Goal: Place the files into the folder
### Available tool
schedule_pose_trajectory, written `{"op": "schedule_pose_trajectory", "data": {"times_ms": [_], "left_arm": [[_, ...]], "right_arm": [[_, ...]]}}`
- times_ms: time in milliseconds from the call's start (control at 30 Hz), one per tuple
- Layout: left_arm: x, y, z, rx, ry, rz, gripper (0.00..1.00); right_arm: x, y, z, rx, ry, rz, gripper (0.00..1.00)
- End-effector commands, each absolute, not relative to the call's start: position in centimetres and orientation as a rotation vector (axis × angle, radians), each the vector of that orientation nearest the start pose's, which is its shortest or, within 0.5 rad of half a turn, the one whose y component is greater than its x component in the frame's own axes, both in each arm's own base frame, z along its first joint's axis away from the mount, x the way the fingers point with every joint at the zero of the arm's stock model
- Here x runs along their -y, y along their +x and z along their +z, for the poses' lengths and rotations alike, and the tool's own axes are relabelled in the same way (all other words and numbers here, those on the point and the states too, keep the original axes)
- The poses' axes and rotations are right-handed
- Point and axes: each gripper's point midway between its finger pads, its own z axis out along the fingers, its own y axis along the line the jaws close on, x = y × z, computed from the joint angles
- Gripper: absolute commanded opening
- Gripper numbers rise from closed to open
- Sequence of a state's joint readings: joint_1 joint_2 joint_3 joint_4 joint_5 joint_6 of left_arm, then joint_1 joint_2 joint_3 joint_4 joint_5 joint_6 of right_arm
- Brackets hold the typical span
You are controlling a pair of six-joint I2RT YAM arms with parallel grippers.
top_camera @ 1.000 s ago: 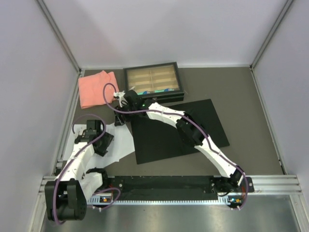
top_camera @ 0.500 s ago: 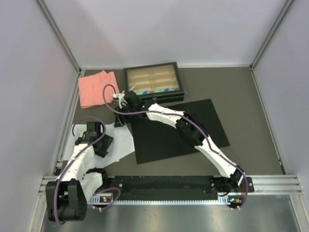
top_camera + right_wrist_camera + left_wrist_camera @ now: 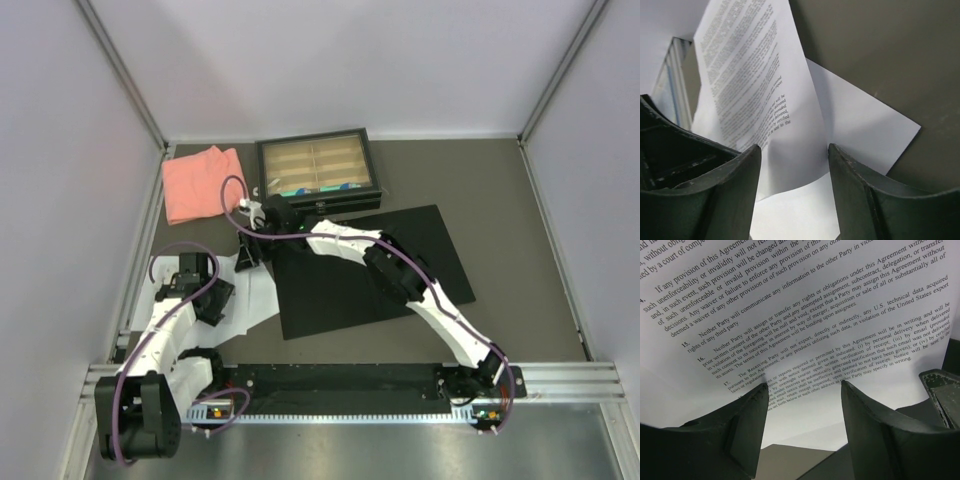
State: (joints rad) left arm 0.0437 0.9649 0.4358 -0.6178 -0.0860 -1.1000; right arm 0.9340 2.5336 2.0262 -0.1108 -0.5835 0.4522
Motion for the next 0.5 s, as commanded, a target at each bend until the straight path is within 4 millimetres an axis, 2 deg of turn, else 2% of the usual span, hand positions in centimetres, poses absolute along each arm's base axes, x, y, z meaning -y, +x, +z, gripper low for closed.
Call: {"op": "schedule_pose_trajectory", "data": {"times_ms": [0,67,100,167,200,300,467], "left_arm": [[2.3,19.4,0.0,-2.305,-1.535,-0.246,0.64],[2.3,19.3,0.0,-2.305,-1.534,-0.248,0.64],[2.3,19.2,-0.1,-2.310,-1.530,-0.246,0.64],[2.3,19.2,0.0,-2.309,-1.523,-0.244,0.64],[2.2,19.1,0.0,-2.312,-1.520,-0.239,0.64],[2.2,19.1,0.1,-2.317,-1.510,-0.238,0.64],[2.1,19.3,0.6,-2.323,-1.488,-0.232,0.63]], "right_arm": [[-57.9,25.0,7.7,-2.266,-0.910,1.524,0.59],[-57.7,24.9,7.4,-2.299,-0.858,1.550,0.63],[-58.2,25.2,8.4,-2.286,-0.792,1.603,0.64],[-58.3,25.3,8.6,-2.312,-0.708,1.652,0.67],[-58.3,25.2,8.6,-2.364,-0.613,1.691,0.68],[-59.0,24.9,9.9,-2.331,-0.509,1.819,0.69],[-59.1,25.8,9.7,-2.342,-0.383,1.825,0.69]]}}
